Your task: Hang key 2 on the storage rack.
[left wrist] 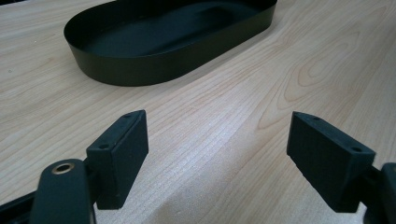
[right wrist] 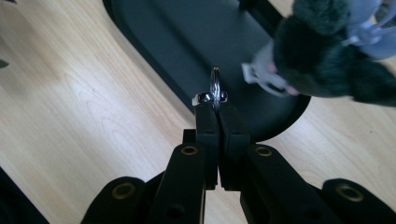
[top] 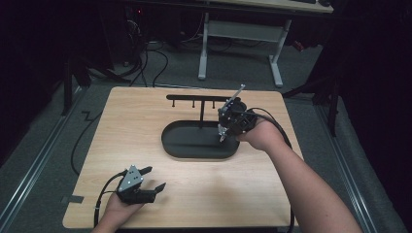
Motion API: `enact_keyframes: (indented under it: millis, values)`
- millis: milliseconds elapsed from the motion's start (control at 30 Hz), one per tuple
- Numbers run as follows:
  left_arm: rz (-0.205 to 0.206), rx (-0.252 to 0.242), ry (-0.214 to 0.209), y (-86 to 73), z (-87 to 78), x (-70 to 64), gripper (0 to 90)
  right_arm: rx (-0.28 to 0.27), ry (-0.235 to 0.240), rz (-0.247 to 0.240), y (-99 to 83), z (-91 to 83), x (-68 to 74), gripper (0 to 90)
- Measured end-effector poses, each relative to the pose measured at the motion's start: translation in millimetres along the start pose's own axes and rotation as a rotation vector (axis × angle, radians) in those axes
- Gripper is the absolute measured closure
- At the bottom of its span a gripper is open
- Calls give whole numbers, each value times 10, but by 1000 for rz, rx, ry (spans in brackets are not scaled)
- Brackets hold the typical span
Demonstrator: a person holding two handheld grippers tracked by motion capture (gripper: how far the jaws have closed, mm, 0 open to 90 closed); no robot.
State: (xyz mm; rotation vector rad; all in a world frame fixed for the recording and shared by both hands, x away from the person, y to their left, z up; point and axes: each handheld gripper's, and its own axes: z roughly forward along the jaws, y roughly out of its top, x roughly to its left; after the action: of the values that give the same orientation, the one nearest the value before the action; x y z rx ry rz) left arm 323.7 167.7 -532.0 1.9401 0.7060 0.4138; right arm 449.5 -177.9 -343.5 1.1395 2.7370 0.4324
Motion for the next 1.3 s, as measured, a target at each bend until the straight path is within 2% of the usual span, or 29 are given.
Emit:
enact_keyframes:
  millis: [33,67,100,133,333,633,667,700,733,800,833,1000,1067,1133,1167,1200,1300]
  values:
    - [-1,0,0,0,0,1,214,-5,1,-8,21,-2,-14,891]
    - [-1,1,-1,0,-1,2,214,3,7,14,52,-12,-11,891]
    - [-1,1,-1,0,-1,2,214,3,7,14,52,-12,-11,891]
    - [-1,2,-2,1,-2,2,214,-1,-2,-6,109,-21,-34,891]
    - [-1,2,-2,1,-2,2,214,0,-4,7,248,-44,-50,891]
    - [0,4,-4,0,-6,6,213,-19,-5,-8,395,-94,-79,891]
    - [-1,4,-4,0,-7,6,213,-18,-5,8,408,-105,-77,891]
    - [-1,4,-5,0,-7,6,213,-27,-3,-6,424,-108,-92,891]
    - [-2,1,-2,-1,-5,5,213,-24,-7,11,436,-118,-85,891]
    - [-2,1,-2,-1,-5,5,212,-31,-7,-2,451,-122,-101,891]
    - [-2,1,-2,-1,-5,5,212,-31,-9,15,464,-127,-96,891]
    - [-3,0,-3,-1,-5,7,211,-36,-9,3,522,-109,-117,891]
    - [-2,0,-4,-1,-5,7,211,-40,-12,22,557,-98,-133,891]
    - [-1,3,-4,0,-3,6,211,-47,-14,12,580,-79,-166,891]
    - [-1,2,-4,0,-1,5,211,-45,-11,36,591,-71,-172,891]
    - [-1,2,-4,0,0,4,211,-47,-15,24,600,-62,-188,890]
    - [0,2,-5,0,-1,5,211,-43,-13,37,625,-31,-216,891]
